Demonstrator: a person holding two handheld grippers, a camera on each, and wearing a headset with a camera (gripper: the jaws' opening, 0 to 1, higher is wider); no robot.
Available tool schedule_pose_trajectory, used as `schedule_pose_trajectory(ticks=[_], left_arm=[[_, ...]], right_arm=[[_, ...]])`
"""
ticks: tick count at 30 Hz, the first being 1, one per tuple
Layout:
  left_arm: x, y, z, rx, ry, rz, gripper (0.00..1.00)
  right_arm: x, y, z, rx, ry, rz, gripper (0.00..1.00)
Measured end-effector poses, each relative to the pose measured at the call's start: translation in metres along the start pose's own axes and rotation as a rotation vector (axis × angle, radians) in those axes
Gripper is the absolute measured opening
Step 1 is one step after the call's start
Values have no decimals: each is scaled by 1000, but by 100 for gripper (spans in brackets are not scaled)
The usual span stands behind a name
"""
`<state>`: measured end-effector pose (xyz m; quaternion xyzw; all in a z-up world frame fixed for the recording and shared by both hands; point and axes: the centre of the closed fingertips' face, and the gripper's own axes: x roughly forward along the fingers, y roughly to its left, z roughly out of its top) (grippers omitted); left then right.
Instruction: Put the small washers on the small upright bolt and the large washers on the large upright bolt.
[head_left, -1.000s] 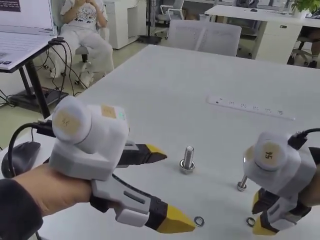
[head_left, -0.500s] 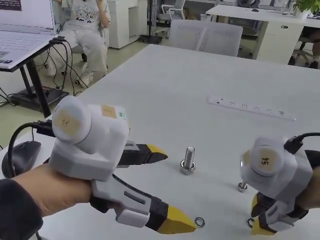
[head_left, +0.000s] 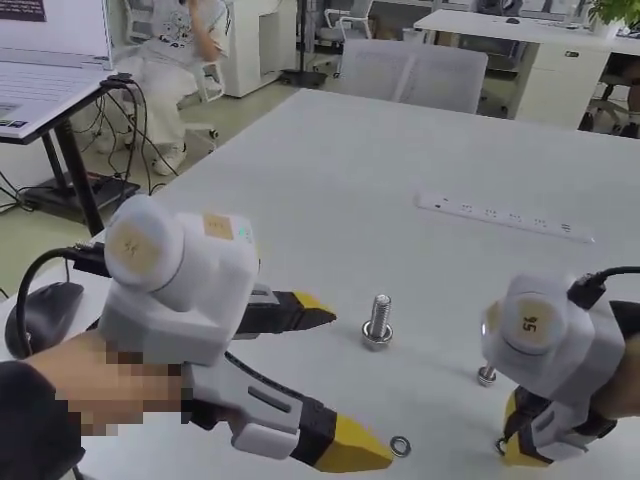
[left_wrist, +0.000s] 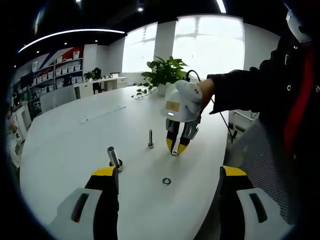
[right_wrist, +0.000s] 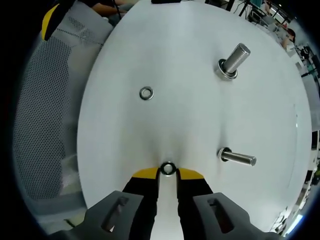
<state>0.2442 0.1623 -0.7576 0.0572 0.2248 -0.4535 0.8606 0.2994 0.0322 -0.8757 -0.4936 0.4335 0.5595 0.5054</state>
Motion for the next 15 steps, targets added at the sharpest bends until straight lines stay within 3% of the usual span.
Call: schedule_pose_trajectory(ticks=[15], left_arm=[[0,1,0,-3,1,1,82]], right_arm=[[-1,0,0,15,-6,4,14]])
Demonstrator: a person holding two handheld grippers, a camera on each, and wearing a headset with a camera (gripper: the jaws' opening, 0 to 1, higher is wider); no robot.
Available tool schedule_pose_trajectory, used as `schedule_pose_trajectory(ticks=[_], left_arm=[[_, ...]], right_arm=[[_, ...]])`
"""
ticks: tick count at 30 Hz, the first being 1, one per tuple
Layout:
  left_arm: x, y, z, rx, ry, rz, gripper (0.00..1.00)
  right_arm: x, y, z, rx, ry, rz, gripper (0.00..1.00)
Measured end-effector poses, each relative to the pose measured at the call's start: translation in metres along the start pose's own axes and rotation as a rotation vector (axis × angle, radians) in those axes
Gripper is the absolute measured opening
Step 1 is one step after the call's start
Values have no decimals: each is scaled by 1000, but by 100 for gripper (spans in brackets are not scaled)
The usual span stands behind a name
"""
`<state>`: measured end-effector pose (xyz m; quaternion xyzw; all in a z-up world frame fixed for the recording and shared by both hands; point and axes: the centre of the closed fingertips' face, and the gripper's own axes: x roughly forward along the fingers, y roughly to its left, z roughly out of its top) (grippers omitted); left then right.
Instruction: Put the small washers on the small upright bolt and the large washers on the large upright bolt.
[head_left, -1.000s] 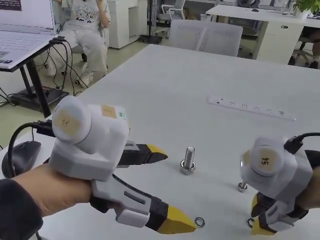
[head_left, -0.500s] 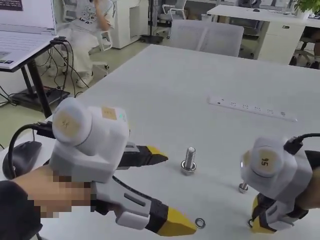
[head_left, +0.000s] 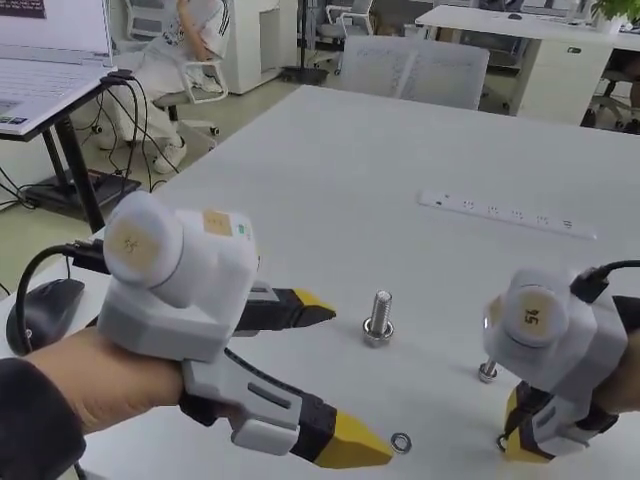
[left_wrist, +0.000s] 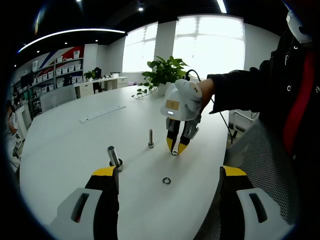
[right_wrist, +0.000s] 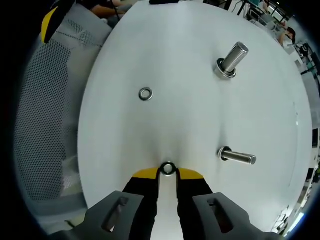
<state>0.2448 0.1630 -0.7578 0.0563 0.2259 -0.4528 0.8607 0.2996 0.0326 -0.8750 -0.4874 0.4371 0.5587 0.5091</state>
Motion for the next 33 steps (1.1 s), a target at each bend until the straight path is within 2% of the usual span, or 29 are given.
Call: schedule_pose_trajectory(ticks=[10,18,25,33], left_arm=[[0,-1,-1,-1,2,-1,82],[1,-2,-1,0,1,-3,82],[0,-2,0,1,-1,-1,82],[-1,-1,0,0,-3,-1,82]], right_arm=[[-3,-2,-2,15,1,-3,14],[-13,-6,-6,28,-3,-12,14],[-28,-10,-1,45,-30,-15,14],[-44,-19,-3,49,-32,-36,14]])
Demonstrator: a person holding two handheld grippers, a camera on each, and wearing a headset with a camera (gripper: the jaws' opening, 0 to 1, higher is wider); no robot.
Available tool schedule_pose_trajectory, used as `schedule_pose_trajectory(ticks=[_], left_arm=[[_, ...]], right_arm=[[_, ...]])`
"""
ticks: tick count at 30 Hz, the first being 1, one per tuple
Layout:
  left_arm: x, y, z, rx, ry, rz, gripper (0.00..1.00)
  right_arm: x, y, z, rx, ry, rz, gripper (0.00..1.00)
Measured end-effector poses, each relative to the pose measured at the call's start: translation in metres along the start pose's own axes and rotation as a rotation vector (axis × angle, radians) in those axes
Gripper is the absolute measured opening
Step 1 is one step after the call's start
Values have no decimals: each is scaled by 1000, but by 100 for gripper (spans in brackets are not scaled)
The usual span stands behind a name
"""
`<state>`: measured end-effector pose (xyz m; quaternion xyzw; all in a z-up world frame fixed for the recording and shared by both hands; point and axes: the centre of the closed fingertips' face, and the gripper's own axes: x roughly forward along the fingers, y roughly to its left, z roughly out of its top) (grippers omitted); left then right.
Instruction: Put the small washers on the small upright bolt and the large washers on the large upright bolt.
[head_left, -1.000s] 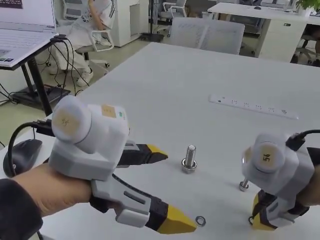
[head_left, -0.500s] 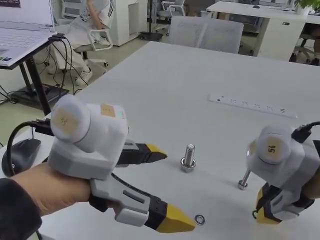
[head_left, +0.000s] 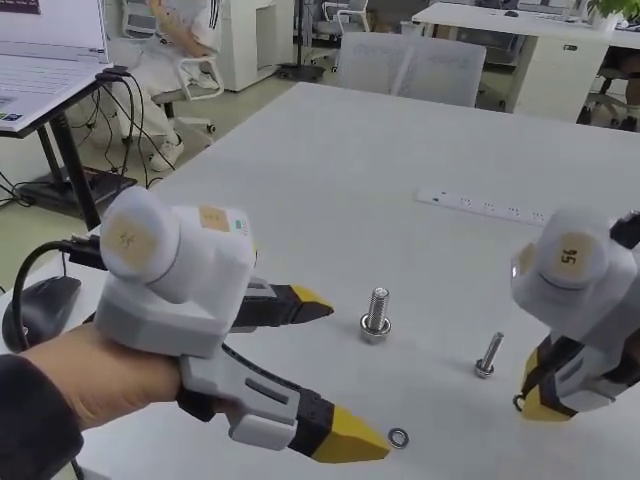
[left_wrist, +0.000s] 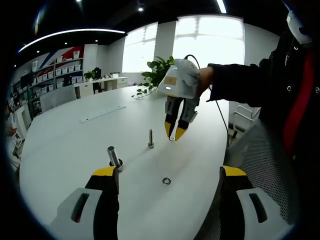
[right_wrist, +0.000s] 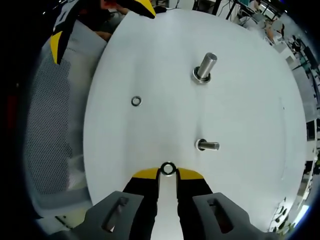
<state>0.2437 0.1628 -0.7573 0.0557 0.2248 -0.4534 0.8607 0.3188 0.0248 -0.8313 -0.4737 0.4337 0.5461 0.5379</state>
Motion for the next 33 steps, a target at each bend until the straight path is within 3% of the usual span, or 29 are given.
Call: schedule_pose_trajectory(ticks=[9,15,33], left_arm=[[0,0,0,0,1,-1,82],[0,1,-1,-2,3,0,82],[-2,2,-1,-8,-1,3,82]], right_arm=[[-18,-11,1,1,-1,-29,14],[-29,-21,12,-12,-16,-57,14],[-32,-43,34,-56,-18,-86,14]])
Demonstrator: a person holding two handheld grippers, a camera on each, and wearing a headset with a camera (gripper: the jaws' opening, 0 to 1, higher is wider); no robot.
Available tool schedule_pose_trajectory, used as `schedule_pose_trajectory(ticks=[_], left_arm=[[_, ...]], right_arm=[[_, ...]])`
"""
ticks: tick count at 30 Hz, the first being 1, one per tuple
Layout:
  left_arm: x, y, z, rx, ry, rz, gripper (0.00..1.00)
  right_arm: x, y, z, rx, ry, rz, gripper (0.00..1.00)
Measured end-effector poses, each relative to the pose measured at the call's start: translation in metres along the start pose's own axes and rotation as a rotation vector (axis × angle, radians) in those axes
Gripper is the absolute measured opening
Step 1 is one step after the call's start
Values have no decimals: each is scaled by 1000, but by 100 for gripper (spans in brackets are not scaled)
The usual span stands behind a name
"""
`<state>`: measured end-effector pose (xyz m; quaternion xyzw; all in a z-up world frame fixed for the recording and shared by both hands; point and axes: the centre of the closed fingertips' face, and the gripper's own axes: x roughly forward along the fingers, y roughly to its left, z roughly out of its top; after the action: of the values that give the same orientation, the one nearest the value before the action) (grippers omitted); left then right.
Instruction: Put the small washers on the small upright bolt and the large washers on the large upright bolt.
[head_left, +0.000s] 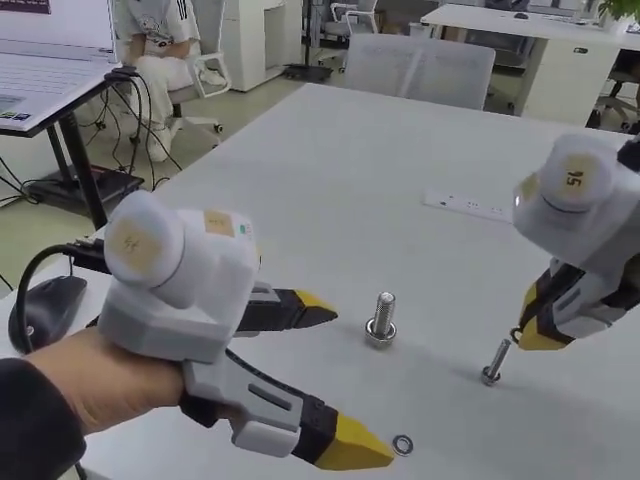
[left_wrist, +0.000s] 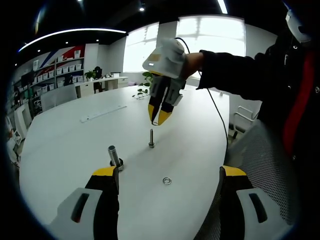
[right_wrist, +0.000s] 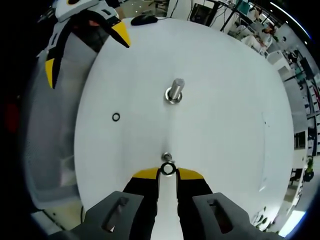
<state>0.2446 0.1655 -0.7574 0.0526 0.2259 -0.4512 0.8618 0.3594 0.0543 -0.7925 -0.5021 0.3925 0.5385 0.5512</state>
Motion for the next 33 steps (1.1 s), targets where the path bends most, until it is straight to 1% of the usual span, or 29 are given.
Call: schedule_pose_trajectory(ticks=[6,13,33], left_arm=[[0,1,-1,-2,0,3,82],[0,1,-1,-6,0,4,82],[0,1,-5,-14,7,1,82]], right_arm=[[5,-3,1,-3,3,9,14],[14,-4,-2,-6,20,23,14],[25,-2,-3,0,22,51,14]])
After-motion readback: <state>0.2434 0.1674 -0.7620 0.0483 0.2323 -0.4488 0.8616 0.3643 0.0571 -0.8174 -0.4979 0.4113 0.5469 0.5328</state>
